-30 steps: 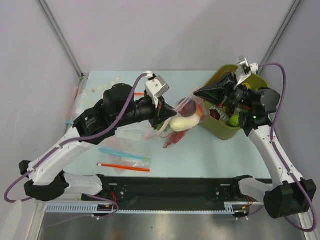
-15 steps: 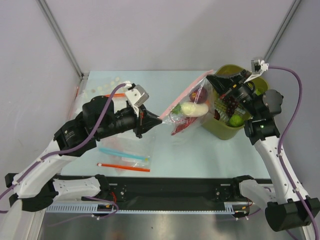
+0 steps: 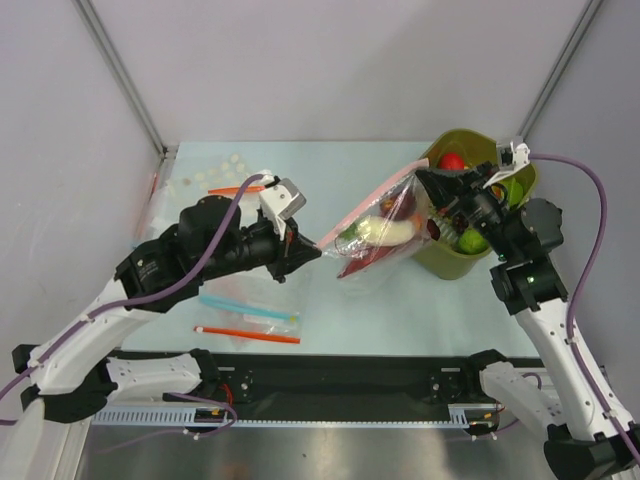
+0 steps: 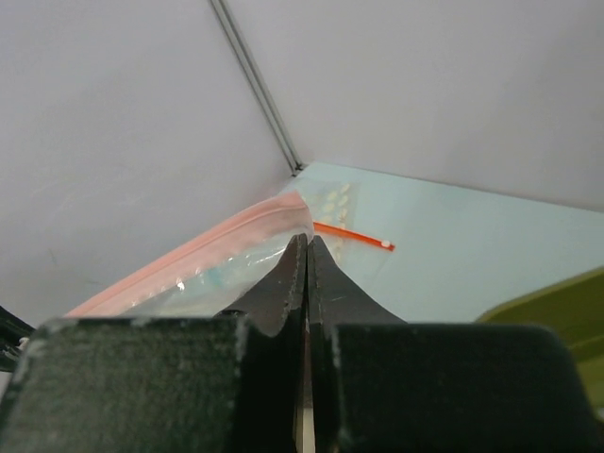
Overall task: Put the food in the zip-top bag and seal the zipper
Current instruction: Zip the zipper food storage bag at the center of the board, then place the zipper food storage bag at the center of the board.
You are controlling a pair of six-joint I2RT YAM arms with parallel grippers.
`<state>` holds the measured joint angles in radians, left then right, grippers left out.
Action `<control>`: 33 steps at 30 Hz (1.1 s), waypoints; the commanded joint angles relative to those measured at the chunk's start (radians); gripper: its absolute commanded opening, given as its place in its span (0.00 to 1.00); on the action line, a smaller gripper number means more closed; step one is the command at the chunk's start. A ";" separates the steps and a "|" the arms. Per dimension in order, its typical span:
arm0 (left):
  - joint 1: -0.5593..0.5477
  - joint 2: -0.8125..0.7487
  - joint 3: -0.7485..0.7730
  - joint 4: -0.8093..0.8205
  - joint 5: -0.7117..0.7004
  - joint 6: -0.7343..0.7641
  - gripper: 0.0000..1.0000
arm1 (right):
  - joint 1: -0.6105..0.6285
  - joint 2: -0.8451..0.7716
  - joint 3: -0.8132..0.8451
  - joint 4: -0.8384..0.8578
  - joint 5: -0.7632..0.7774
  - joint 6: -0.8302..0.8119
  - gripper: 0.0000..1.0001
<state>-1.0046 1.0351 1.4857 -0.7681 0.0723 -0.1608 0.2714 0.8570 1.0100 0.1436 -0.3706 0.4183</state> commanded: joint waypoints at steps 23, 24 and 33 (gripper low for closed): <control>0.113 0.253 0.117 0.069 -0.118 -0.102 0.00 | 0.046 -0.352 -0.232 -0.251 0.107 -0.102 0.00; 0.113 0.259 0.125 0.069 -0.124 -0.100 0.01 | 0.045 -0.351 -0.231 -0.245 0.116 -0.110 0.00; 0.123 0.273 0.239 -0.008 -0.317 -0.144 1.00 | 0.045 -0.325 -0.195 -0.176 0.413 -0.089 1.00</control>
<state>-0.8940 1.3247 1.6707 -0.7719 -0.1375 -0.2802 0.3122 0.5304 0.7742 -0.1146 -0.1123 0.3244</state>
